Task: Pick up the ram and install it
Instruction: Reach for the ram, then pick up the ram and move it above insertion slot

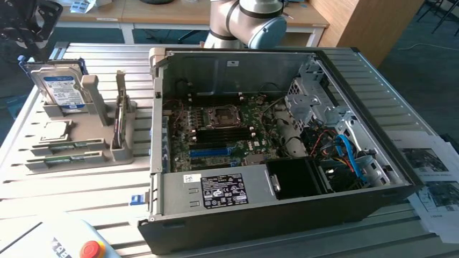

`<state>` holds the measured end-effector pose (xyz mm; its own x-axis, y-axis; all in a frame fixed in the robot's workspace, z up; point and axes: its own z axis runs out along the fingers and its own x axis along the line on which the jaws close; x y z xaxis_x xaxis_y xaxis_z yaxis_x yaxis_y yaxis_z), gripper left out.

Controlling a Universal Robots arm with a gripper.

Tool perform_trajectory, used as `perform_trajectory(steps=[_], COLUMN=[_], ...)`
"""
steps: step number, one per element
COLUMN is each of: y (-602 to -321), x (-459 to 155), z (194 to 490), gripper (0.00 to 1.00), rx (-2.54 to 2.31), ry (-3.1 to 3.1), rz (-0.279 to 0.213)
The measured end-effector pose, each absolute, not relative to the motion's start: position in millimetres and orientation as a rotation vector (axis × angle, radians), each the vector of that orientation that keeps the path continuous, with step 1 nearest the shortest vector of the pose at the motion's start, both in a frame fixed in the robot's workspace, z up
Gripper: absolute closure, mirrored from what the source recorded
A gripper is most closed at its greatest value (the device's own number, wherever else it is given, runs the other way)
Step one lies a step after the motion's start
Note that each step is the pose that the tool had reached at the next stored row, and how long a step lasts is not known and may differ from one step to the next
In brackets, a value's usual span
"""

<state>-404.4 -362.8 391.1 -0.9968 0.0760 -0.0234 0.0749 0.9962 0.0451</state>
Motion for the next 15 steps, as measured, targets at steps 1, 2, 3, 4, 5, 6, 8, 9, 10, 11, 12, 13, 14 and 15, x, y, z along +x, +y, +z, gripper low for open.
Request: perform_trajectory(steps=[1,2,3,4,5,6,8,9,10,11,12,13,14,15], y=[-362.8,-362.8,-362.8,-362.8,-362.8,-362.8,-362.8,-362.8,-362.8,-362.8,-362.8,-362.8,-362.8,-362.8], x=[-404.5,-404.4,-404.5,-404.4,-404.4,-404.4,-404.4,-404.4,-404.4,-404.4,-404.4,-404.4,-404.4,-404.4], z=[391.1,391.1,391.1,391.1,391.1,391.1,391.2,391.2,391.1,391.1,391.1,391.2,391.1,391.1], gripper=[0.9,0.9,0.9,0.9,0.9,0.9,0.9,0.9,0.9,0.9,0.9,0.9,0.9,0.9], rx=[0.118,0.118,0.118,0.118,0.118,0.118,0.118,0.118,0.118,0.118,0.118,0.118,0.118,0.117], ry=[3.114,3.114,3.114,3.114,3.114,3.114,3.114,3.114,3.114,3.114,3.114,3.114,3.114,3.114], rz=[0.069,0.069,0.069,0.069,0.069,0.069,0.069,0.069,0.069,0.069,0.069,0.069,0.069,0.069])
